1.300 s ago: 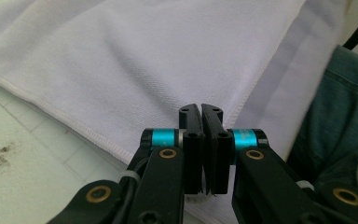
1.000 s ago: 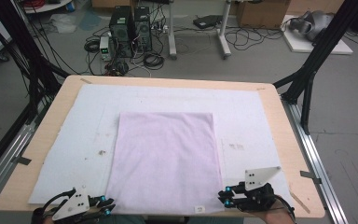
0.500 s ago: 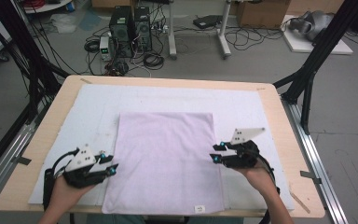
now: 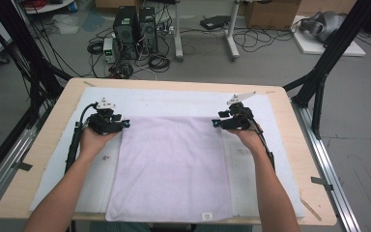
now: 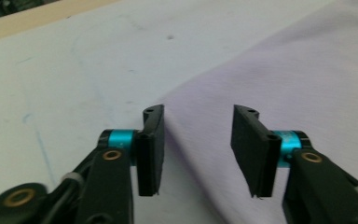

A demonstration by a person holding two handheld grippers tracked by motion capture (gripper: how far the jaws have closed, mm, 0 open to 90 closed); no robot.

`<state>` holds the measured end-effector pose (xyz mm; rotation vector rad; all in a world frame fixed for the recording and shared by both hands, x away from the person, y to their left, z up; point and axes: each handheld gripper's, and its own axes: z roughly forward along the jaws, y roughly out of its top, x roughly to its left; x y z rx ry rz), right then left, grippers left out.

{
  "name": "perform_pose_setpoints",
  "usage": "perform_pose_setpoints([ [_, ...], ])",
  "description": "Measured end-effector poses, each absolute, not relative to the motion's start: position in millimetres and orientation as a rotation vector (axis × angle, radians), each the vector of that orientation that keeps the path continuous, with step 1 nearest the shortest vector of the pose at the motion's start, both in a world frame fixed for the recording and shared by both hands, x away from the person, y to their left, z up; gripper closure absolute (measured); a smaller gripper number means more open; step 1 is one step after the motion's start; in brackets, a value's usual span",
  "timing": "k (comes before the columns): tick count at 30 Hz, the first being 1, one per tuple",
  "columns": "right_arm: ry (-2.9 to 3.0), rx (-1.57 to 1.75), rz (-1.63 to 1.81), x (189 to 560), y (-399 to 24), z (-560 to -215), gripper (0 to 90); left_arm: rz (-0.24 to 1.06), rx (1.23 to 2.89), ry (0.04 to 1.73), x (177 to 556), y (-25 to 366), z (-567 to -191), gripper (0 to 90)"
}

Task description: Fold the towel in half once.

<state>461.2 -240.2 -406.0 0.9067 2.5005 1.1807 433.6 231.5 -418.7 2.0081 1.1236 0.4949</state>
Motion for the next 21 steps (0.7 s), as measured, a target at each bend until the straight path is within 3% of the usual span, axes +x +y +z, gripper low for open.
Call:
perform_pose_setpoints([
  [3, 2.484, 1.0, 1.147, 472, -241, -419, 44.0, 0.45, 2.016, 1.188, 451, 232, -430, 46.5],
  [5, 2.483, 1.063, 1.133, 477, -241, -429, 44.0, 0.427, 2.012, 1.209, 456, 230, -438, 50.4],
  [6, 2.488, 1.091, 1.12, 479, -241, -434, 45.9, 0.411, 2.018, 1.216, 458, 228, -442, 58.3],
  [7, 2.5, 1.123, 1.098, 480, -241, -438, 54.4, 0.427, 2.006, 1.205, 458, 228, -442, 64.7],
  [8, 2.513, 1.134, 1.091, 481, -241, -441, 64.9, 0.417, 1.99, 1.194, 459, 228, -441, 79.8],
  [9, 2.52, 1.127, 1.103, 481, -243, -440, 82.1, 0.417, 1.995, 1.188, 460, 228, -439, 83.0],
  [10, 2.515, 1.149, 1.118, 481, -243, -437, 85.5, 0.429, 2.011, 1.186, 462, 227, -437, 84.7],
  [16, 2.437, 1.09, 1.114, 476, -246, -412, 86.8, 0.543, 1.972, 1.138, 470, 218, -403, 85.3],
  [21, 2.397, 1.083, 1.14, 473, -257, -397, 86.8, 0.562, 1.958, 1.125, 469, 219, -390, 85.3],
])
